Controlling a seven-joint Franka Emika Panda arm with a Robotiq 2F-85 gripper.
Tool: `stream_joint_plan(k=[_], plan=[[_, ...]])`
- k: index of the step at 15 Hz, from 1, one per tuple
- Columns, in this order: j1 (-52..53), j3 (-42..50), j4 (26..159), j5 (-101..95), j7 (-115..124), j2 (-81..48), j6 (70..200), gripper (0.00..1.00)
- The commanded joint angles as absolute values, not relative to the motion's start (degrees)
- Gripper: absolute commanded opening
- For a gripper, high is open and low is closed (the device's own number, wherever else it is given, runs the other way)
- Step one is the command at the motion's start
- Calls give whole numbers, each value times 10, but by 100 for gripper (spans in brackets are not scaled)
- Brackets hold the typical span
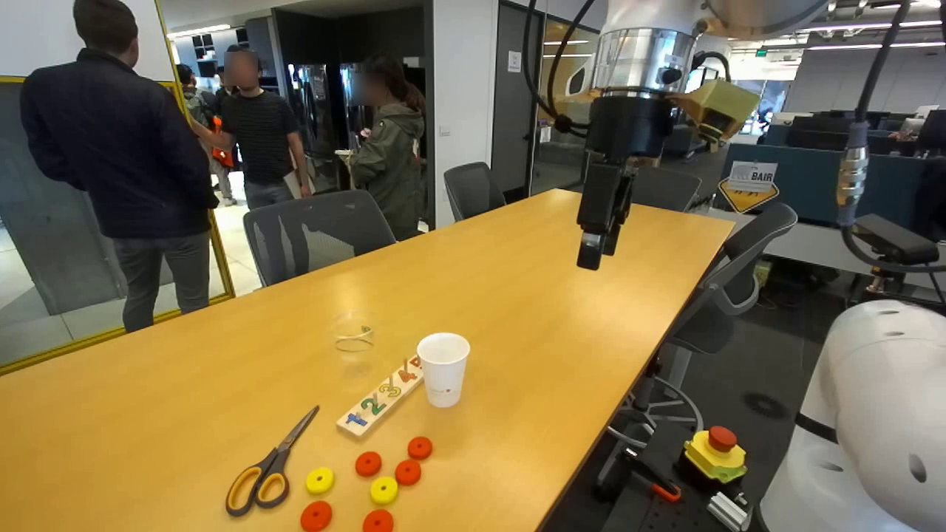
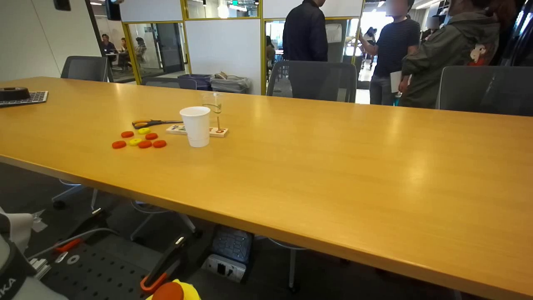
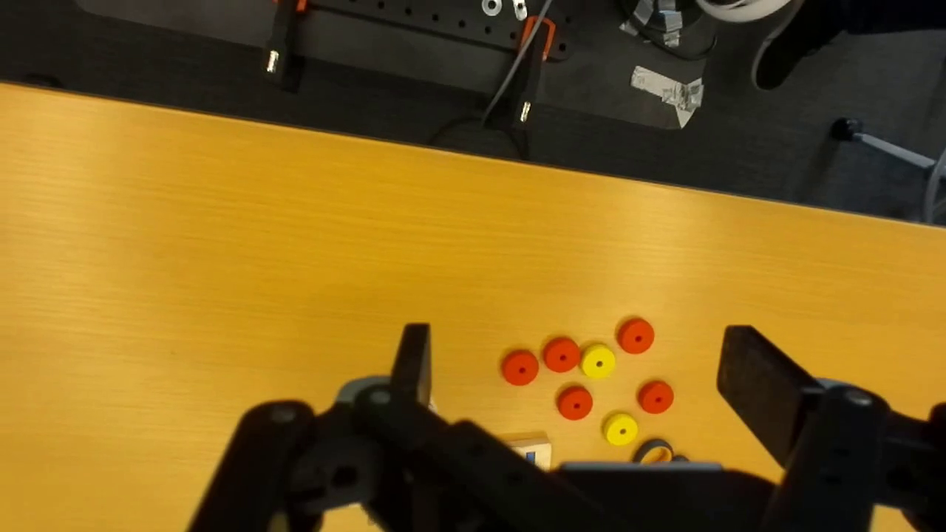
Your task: Pick up the orange and yellow objects from the table and put them in the two cups
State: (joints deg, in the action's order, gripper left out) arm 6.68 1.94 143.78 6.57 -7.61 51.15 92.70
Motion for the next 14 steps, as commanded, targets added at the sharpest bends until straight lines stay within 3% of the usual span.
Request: stream_joint_plan(k=[1, 8, 14], plan=[[49, -2, 1480, 63, -59, 524, 962, 100], [44, -73, 1604, 133, 106, 520, 1035, 100], [38, -179, 1591, 173, 296, 424, 1181, 100]])
